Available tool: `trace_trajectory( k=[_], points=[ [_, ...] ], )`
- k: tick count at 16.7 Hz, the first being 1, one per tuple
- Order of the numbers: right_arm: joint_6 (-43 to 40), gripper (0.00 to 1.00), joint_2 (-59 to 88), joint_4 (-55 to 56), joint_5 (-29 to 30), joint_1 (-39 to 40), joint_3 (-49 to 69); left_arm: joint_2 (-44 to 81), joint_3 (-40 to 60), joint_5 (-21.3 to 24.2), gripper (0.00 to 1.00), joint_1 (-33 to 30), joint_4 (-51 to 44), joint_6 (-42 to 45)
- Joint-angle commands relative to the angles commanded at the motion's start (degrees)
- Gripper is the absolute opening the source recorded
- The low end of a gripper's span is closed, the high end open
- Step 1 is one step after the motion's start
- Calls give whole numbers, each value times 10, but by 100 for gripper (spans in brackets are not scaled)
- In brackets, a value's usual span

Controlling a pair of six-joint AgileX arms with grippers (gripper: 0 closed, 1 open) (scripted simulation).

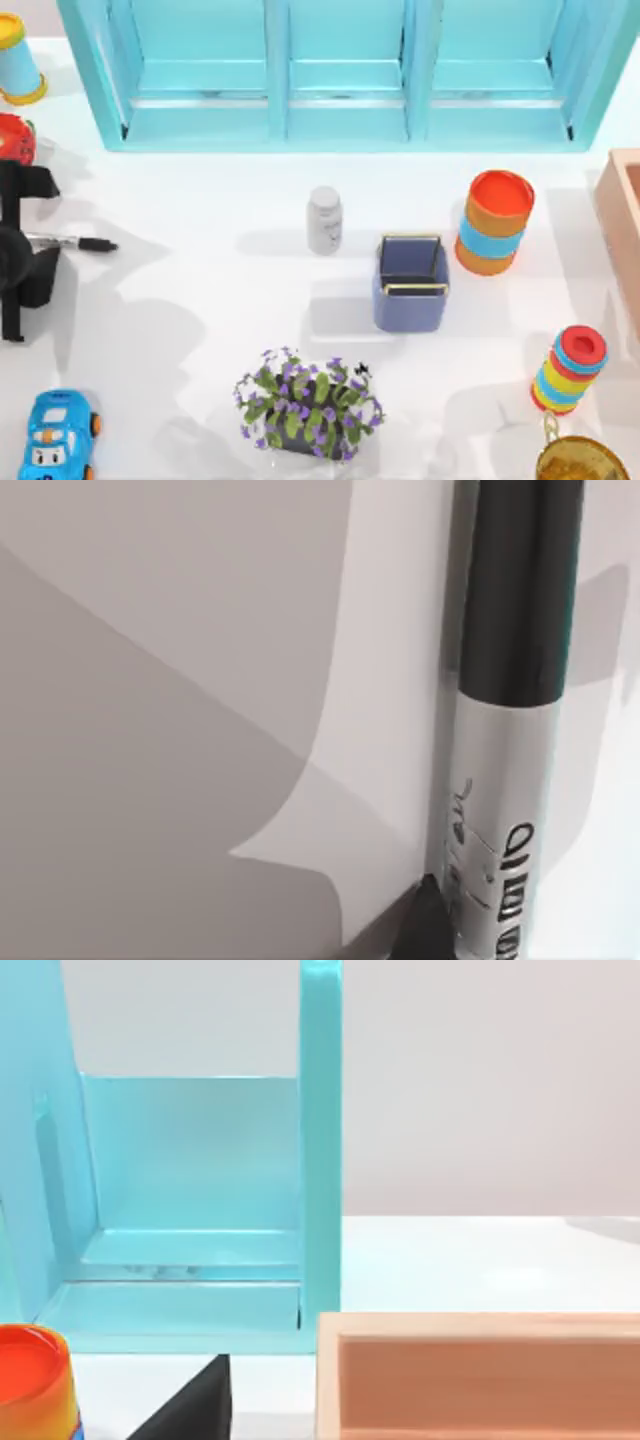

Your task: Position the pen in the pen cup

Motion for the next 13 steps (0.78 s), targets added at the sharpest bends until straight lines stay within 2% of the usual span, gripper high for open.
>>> trace_trajectory(
  k=[11,13],
  points=[
    [0,100,0,0,0,0,0,0,0,0,2,0,0,0],
    [0,100,0,0,0,0,0,0,0,0,0,0,0,0]
  ],
)
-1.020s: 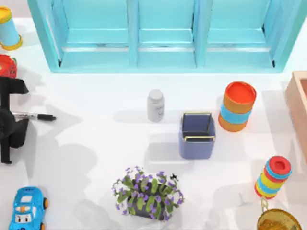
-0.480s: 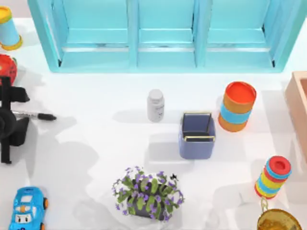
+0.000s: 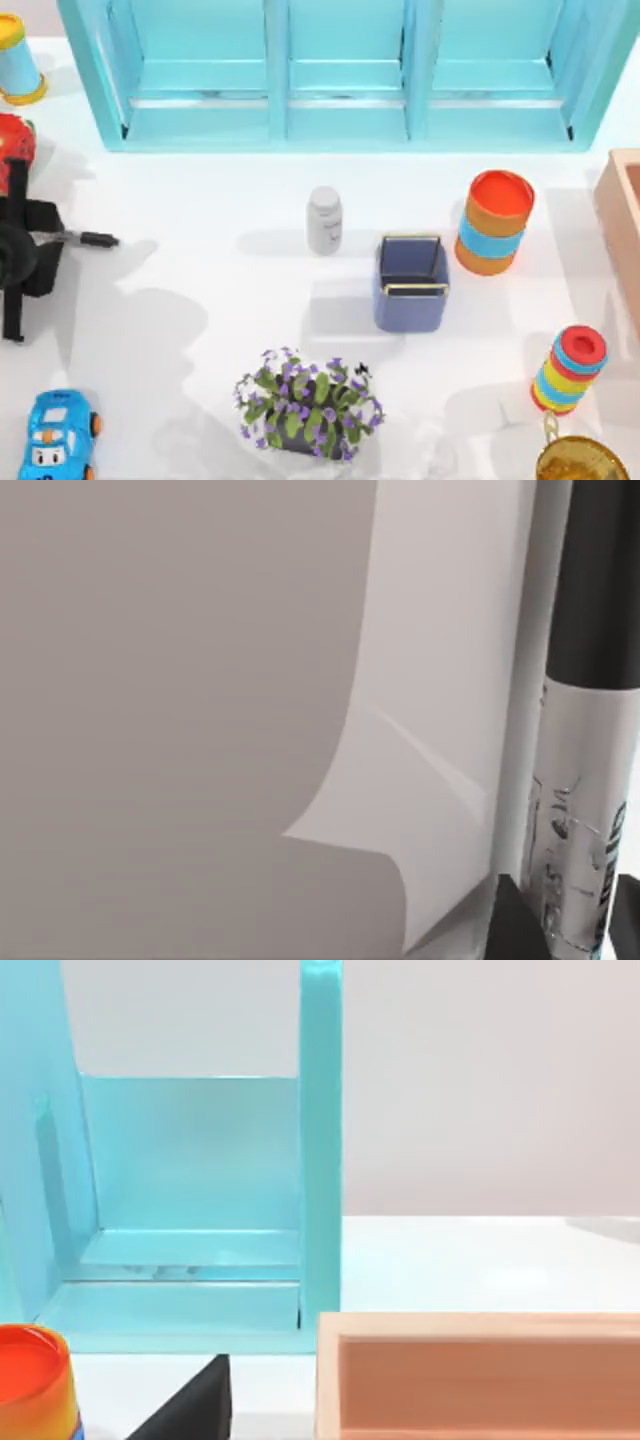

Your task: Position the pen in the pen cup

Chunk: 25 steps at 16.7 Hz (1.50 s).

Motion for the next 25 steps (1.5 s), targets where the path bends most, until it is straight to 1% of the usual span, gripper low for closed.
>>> trace_trajectory(
  k=[6,7,10,14,19,25],
  points=[
    [0,100,0,0,0,0,0,0,0,0,0,0,0,0],
    [0,100,0,0,0,0,0,-115,29,-2,0,8,-237,37],
    [0,100,0,0,0,0,0,-126,21,0,0,9,-255,37],
    [0,100,0,0,0,0,0,-190,-11,7,0,14,-342,40],
    [0,100,0,0,0,0,0,-340,-39,19,0,25,-491,50],
    [0,100,0,0,0,0,0,-554,-41,33,0,46,-668,64]
  ],
)
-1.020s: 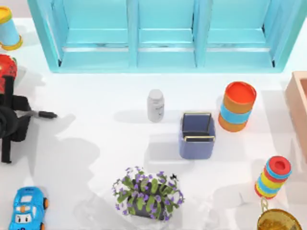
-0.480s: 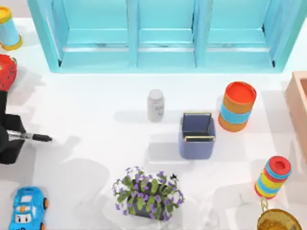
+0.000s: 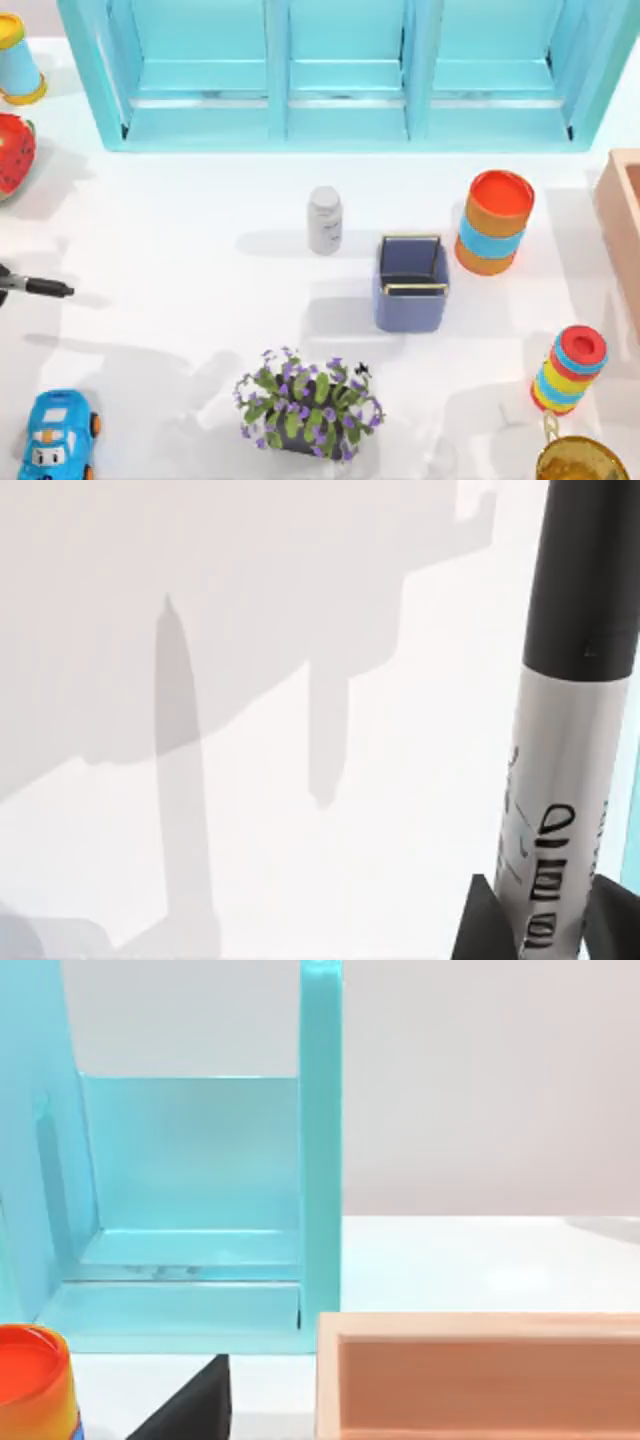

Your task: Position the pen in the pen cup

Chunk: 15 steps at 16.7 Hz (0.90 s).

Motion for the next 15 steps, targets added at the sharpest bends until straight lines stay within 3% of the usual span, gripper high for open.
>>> trace_trajectory(
  k=[6,15],
  points=[
    [0,100,0,0,0,0,0,-143,16,5,0,20,-115,10],
    [0,100,0,0,0,0,0,-156,21,-1,0,20,-125,15]
  ],
)
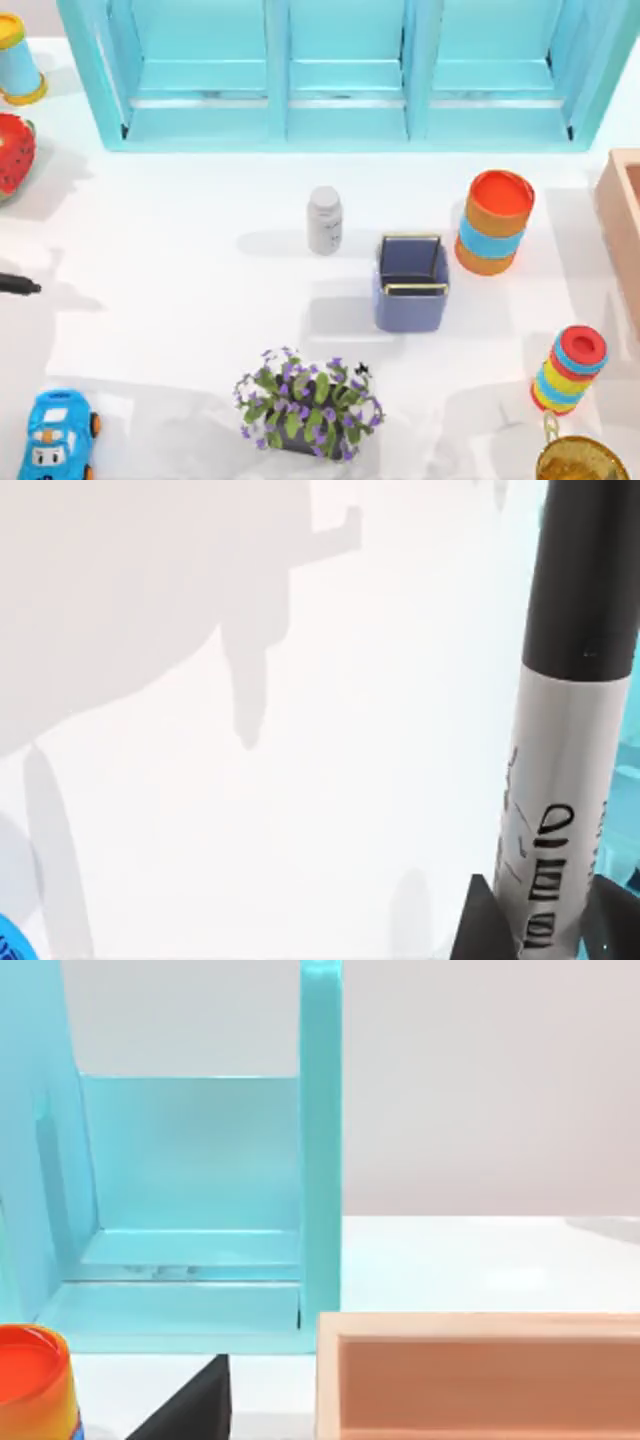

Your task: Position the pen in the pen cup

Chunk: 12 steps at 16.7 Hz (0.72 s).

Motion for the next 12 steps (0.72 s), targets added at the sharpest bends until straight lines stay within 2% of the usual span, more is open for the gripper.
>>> trace_trajectory(
  k=[3,6,9,12],
  points=[
    [0,100,0,0,0,0,0,41,34,-48,0,-38,37,24],
    [0,100,0,0,0,0,0,128,108,-148,0,-119,118,94],
    [0,100,0,0,0,0,0,260,227,-298,0,-243,243,210],
    [0,100,0,0,0,0,0,413,366,-494,0,-383,394,339]
  ],
)
